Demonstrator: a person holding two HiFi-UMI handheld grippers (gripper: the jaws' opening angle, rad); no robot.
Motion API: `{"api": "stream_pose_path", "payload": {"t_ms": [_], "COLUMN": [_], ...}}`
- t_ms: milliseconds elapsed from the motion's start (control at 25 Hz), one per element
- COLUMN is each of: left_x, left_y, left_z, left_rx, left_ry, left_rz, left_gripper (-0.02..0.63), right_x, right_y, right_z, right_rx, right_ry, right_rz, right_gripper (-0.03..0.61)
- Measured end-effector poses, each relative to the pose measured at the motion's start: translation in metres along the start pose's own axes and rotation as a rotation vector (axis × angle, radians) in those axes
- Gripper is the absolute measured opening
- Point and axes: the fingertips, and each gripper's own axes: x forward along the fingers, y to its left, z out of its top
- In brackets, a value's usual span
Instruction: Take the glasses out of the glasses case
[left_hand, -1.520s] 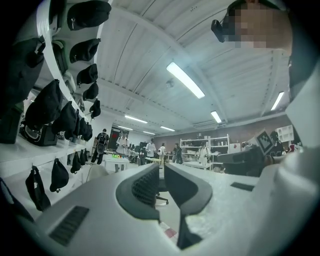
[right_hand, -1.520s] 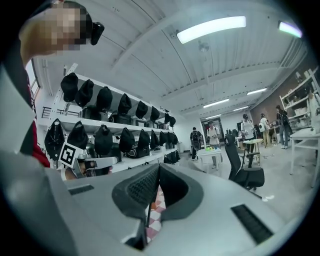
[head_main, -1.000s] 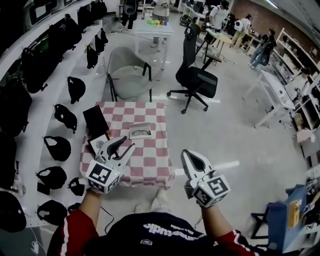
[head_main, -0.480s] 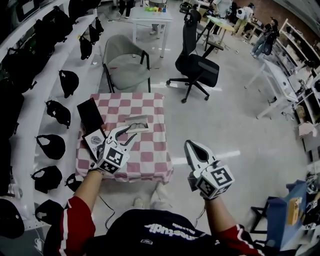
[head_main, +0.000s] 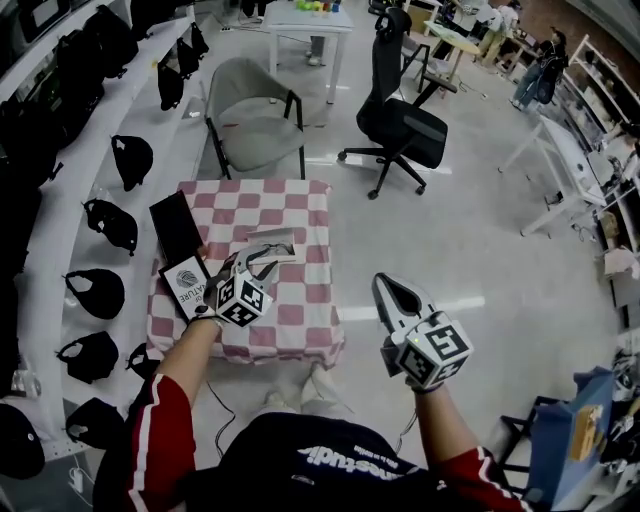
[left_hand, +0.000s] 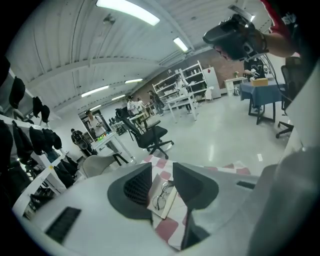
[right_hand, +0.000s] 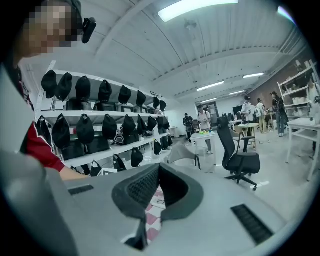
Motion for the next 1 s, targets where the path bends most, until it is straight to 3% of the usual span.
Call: {"api": "stream_pose_path", "payload": {"t_ms": [200,600,1000], "left_x": [0.038,0.099,0.152], "left_y": [-0.002,0.005,0.004], "left_z": [-0.027,-0.073,-0.123], "left_rx": [0.031,0.011,0.038], "left_ry": [0.087,0.210,0.330], "left_rz": [-0.011,-0.032,-0.081], "left_gripper": [0.129,0.129,0.129], "right_x": [0.016,0.051,0.069], "right_y": [-0.013,-0.027,-0.054], "right_z": [-0.005,-0.021,-0.034], "right_rx": [0.011,0.034,0.061], "right_ry": [0.023,0.069,0.102], "right_rz": [0.034,0.105,0.099], "right_gripper": [0.003,0.003,0.003]}}
